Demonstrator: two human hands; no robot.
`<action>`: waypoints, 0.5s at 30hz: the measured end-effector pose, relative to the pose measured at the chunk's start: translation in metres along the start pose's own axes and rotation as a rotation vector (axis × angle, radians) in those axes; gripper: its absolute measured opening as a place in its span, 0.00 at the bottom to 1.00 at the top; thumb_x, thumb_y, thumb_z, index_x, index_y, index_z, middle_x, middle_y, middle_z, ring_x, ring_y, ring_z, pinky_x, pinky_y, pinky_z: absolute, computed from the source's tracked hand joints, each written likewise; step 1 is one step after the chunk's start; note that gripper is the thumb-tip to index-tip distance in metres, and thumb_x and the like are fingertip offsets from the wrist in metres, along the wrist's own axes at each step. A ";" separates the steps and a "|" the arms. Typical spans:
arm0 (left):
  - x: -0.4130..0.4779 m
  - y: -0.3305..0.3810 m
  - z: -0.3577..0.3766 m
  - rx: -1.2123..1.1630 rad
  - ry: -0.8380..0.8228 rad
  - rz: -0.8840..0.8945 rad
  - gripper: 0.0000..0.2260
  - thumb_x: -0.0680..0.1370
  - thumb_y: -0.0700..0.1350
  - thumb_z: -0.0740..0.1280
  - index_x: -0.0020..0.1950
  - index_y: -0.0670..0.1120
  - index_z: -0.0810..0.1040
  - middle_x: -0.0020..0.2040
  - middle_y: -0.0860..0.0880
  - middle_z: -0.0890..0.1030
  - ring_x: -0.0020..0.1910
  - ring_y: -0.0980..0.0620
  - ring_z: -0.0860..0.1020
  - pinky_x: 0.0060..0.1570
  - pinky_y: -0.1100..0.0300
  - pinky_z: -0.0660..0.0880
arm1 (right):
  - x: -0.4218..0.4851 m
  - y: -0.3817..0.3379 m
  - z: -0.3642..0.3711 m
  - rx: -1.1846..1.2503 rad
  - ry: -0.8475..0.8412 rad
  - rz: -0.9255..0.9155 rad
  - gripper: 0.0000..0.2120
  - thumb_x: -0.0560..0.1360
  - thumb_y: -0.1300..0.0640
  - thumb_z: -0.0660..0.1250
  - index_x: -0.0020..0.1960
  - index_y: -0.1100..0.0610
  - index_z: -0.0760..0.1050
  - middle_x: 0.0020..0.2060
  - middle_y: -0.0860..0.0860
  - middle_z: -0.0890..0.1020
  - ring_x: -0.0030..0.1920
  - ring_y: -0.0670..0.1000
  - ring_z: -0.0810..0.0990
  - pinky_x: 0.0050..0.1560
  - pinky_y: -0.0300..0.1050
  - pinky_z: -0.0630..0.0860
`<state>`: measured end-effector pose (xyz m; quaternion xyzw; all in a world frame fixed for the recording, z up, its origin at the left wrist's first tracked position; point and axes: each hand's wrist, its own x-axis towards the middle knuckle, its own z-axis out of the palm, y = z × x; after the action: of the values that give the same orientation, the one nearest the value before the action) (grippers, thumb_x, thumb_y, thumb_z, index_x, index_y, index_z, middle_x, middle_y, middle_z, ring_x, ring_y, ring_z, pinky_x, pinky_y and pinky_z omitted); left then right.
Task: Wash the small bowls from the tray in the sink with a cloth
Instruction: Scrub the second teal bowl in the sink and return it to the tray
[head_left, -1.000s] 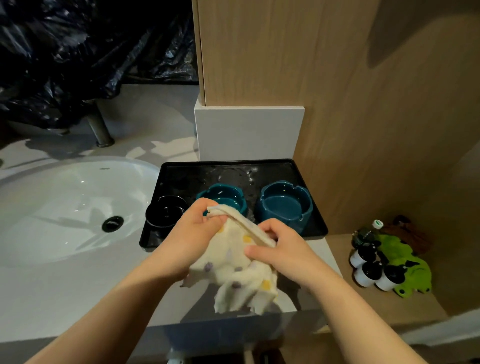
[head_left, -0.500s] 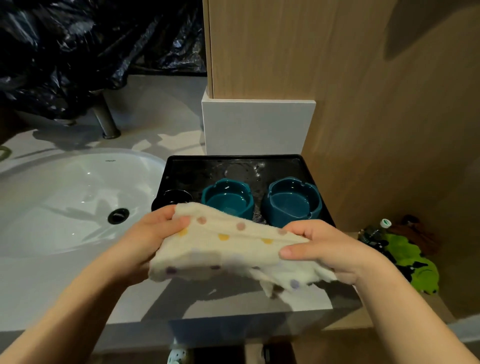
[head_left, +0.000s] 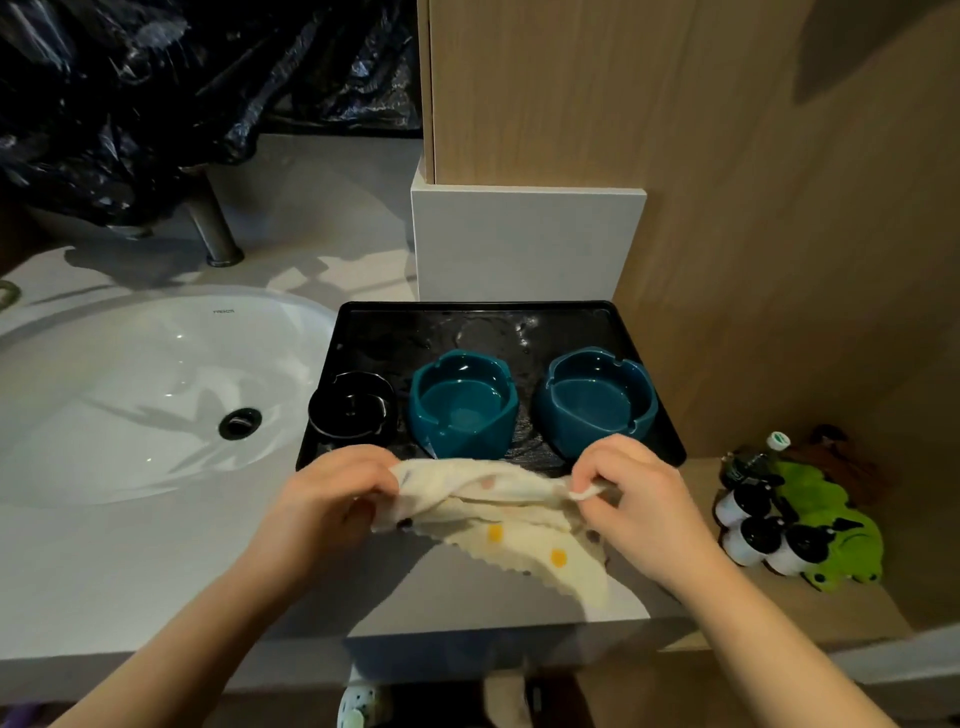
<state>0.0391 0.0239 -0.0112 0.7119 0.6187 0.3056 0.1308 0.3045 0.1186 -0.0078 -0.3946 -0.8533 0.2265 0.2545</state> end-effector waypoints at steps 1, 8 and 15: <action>-0.001 0.001 -0.002 0.027 -0.042 0.005 0.04 0.69 0.40 0.65 0.38 0.47 0.79 0.44 0.56 0.78 0.44 0.57 0.75 0.42 0.68 0.70 | -0.002 0.004 0.002 -0.056 -0.051 -0.053 0.15 0.68 0.62 0.67 0.36 0.43 0.68 0.41 0.36 0.71 0.47 0.39 0.71 0.46 0.36 0.66; 0.004 -0.001 -0.016 0.286 -0.422 0.115 0.13 0.67 0.56 0.56 0.42 0.57 0.78 0.48 0.62 0.78 0.49 0.60 0.73 0.47 0.59 0.76 | 0.000 -0.002 -0.002 -0.122 -0.435 0.033 0.21 0.65 0.26 0.53 0.35 0.39 0.75 0.44 0.38 0.75 0.51 0.39 0.68 0.57 0.39 0.63; 0.034 0.022 -0.008 0.309 -0.145 -0.012 0.13 0.76 0.56 0.56 0.45 0.53 0.78 0.46 0.57 0.78 0.49 0.56 0.74 0.50 0.60 0.73 | 0.008 -0.008 -0.010 -0.028 0.178 0.196 0.05 0.74 0.54 0.66 0.40 0.48 0.77 0.39 0.43 0.77 0.40 0.45 0.75 0.41 0.44 0.74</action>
<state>0.0537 0.0504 0.0168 0.7401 0.6513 0.1540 0.0660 0.3018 0.1219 0.0063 -0.4980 -0.7878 0.2026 0.3005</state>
